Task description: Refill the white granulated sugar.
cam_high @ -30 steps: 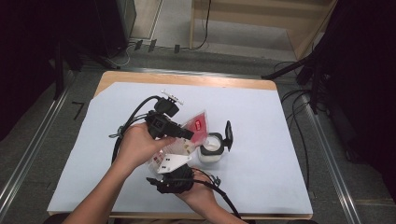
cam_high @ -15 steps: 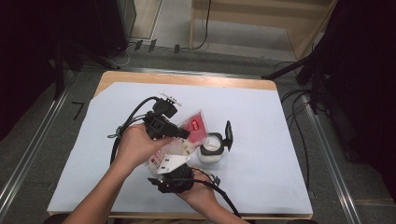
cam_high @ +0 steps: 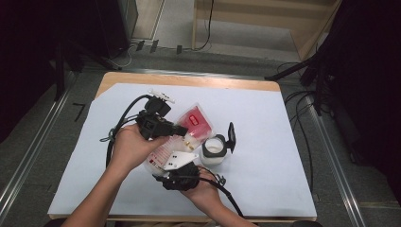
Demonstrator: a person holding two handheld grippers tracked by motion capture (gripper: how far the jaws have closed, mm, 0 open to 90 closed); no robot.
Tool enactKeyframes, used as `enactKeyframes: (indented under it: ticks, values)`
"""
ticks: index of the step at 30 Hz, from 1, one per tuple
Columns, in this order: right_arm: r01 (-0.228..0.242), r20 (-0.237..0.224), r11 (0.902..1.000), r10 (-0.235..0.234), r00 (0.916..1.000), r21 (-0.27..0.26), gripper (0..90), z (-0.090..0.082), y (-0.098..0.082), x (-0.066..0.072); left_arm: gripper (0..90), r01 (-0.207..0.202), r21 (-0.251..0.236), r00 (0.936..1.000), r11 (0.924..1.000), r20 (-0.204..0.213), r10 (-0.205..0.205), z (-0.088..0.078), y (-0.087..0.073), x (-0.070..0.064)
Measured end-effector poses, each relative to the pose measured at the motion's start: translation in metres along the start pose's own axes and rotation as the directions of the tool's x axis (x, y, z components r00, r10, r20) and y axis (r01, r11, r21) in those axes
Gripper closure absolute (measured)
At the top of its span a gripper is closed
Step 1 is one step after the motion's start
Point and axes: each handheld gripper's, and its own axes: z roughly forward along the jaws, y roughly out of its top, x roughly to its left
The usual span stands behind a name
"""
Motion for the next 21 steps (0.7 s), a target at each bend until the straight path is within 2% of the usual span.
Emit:
enactKeyframes:
  ticks: [2,4,7,15,16,19,21]
  values:
    - [-0.009,0.003,0.9999,0.009,1.0000,-0.007,58.6,-0.001,0.000,-0.003,89.2,0.005,-0.008,1.0000,1.0000,0.002,-0.005,-0.003,0.000,0.001]
    - [-0.045,0.012,0.9987,0.046,0.9989,-0.021,58.0,-0.004,0.000,-0.010,89.2,0.010,-0.035,0.9998,0.9993,0.020,-0.009,-0.010,-0.002,0.004]
    - [-0.066,0.018,0.9972,0.067,0.9976,-0.036,57.5,-0.006,0.000,-0.015,89.2,0.013,-0.050,0.9998,0.9987,0.015,-0.012,-0.015,-0.003,0.005]
    - [-0.084,0.059,0.9943,0.088,0.9944,-0.065,56.6,-0.011,0.002,-0.023,89.1,-0.004,-0.072,0.9999,0.9974,0.010,0.004,-0.031,-0.006,0.011]
    - [-0.095,0.055,0.9931,0.099,0.9935,-0.068,56.4,-0.012,0.001,-0.024,89.2,0.004,-0.085,0.9998,0.9963,0.017,-0.002,-0.033,-0.007,0.011]
    - [-0.137,0.063,0.9880,0.142,0.9879,-0.071,55.9,-0.013,0.000,-0.029,89.1,-0.008,-0.096,0.9999,0.9954,0.014,0.010,-0.038,-0.009,0.011]
    - [-0.179,0.057,0.9806,0.184,0.9812,-0.079,55.8,-0.015,-0.001,-0.034,89.1,-0.017,-0.096,0.9998,0.9953,0.008,0.018,-0.041,-0.009,0.011]
